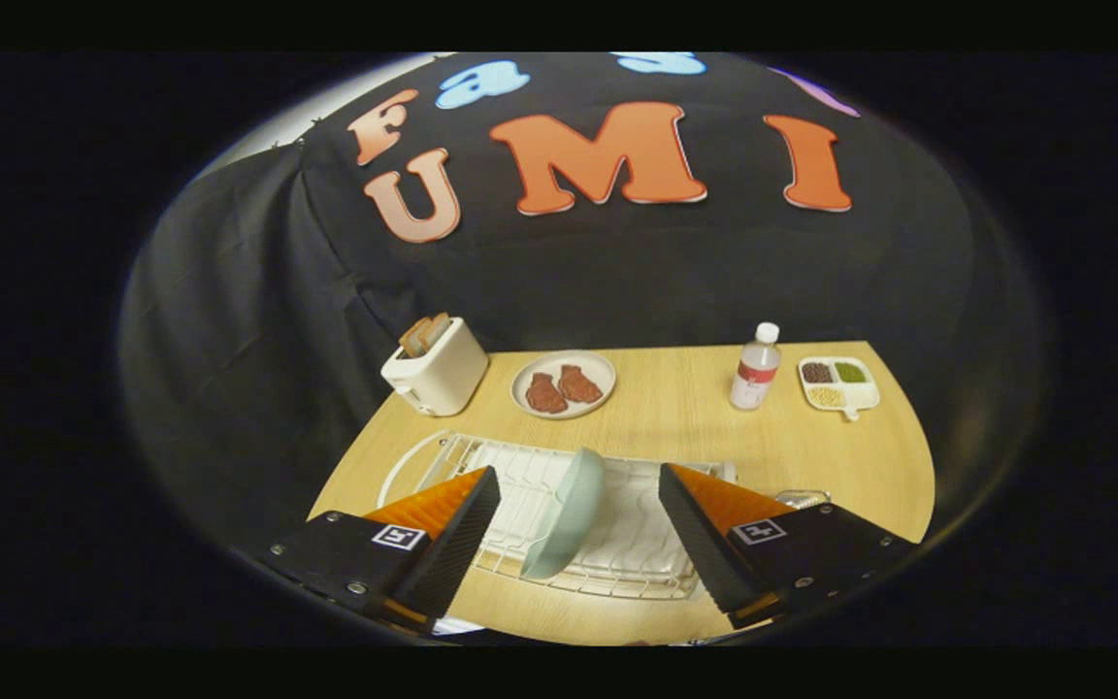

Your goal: Take the plate from the dish rack, then take the spoon from the basket and place it into the plate.

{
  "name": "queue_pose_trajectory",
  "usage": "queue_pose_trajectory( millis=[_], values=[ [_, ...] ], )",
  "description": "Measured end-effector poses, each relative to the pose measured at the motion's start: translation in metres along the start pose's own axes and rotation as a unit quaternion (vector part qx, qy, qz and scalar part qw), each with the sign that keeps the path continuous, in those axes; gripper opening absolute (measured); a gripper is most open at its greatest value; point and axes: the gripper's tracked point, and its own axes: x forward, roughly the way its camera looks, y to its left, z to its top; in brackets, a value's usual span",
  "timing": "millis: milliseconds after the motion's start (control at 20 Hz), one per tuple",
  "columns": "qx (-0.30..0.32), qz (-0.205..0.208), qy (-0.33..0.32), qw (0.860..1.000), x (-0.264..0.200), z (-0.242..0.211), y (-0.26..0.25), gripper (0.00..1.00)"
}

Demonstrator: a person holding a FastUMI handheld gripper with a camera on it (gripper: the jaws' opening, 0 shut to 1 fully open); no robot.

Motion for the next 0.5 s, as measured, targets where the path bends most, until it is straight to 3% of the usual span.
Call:
queue_pose_trajectory(
  millis=[150, 350, 500],
  values=[
    [0.024, 0.001, 0.060, 0.998, 0.020, -0.022, 0.002, 0.97],
    [0.007, -0.033, 0.115, 0.993, 0.042, -0.046, -0.004, 0.95],
    [0.013, -0.031, 0.157, 0.987, 0.056, -0.061, 0.005, 0.90]
  ],
)
